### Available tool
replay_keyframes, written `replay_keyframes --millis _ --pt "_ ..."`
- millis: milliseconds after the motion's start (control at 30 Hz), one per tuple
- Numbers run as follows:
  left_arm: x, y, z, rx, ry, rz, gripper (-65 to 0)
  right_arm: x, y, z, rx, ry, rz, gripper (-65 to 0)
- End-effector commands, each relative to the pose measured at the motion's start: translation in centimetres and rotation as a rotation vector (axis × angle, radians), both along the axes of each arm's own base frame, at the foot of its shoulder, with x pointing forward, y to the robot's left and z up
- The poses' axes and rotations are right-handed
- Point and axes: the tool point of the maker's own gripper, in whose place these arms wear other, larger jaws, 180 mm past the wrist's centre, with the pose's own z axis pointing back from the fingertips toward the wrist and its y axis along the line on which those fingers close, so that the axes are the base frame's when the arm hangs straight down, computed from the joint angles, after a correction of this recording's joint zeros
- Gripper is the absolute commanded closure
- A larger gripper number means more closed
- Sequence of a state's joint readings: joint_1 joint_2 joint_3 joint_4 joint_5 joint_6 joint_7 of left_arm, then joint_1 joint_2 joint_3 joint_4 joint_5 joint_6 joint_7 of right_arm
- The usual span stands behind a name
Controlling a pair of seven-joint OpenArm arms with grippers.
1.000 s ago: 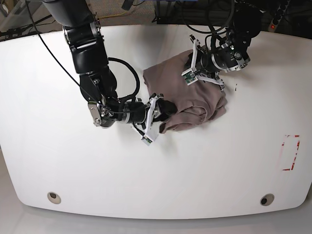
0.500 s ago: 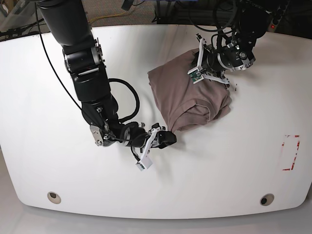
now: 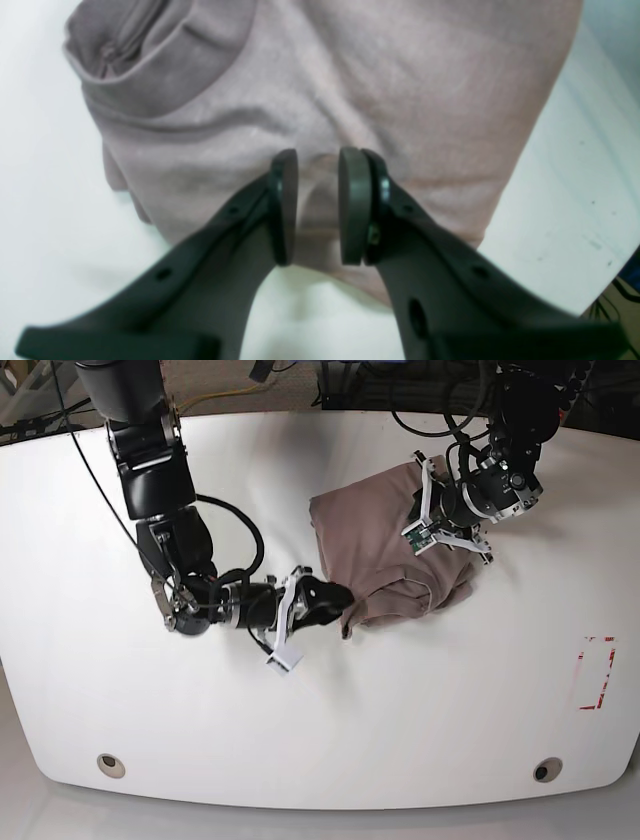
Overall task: Fold the T-shirt properly
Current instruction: 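Tuck the bundle's loose edge under with the right gripper, then grasp the folded shirt from above with the left gripper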
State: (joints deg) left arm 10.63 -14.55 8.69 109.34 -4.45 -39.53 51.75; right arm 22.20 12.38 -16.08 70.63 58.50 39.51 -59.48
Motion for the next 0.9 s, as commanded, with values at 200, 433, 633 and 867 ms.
replay_keyframes --millis 200,433,633,867 --pt "0.4 -0.2 0.7 -0.011 -0.025 -0.004 -12.2 -0.8 3.0 -0.7 0.034 0.027 0.021 -21.2" --pt "0.4 -0.1 0.5 -0.006 -0.021 -0.004 -12.2 0.7 6.9 -2.6 -0.033 -0.011 0.000 -21.1" --pt "0.3 0.3 -0.2 0.002 0.001 0.002 -12.2 3.4 7.5 -2.8 -0.061 -0.086 -0.053 -21.1" --pt "0.3 0.5 -0.6 0.005 0.014 0.007 -12.2 8.0 4.1 -0.2 -0.017 -0.133 -0.188 -21.1"
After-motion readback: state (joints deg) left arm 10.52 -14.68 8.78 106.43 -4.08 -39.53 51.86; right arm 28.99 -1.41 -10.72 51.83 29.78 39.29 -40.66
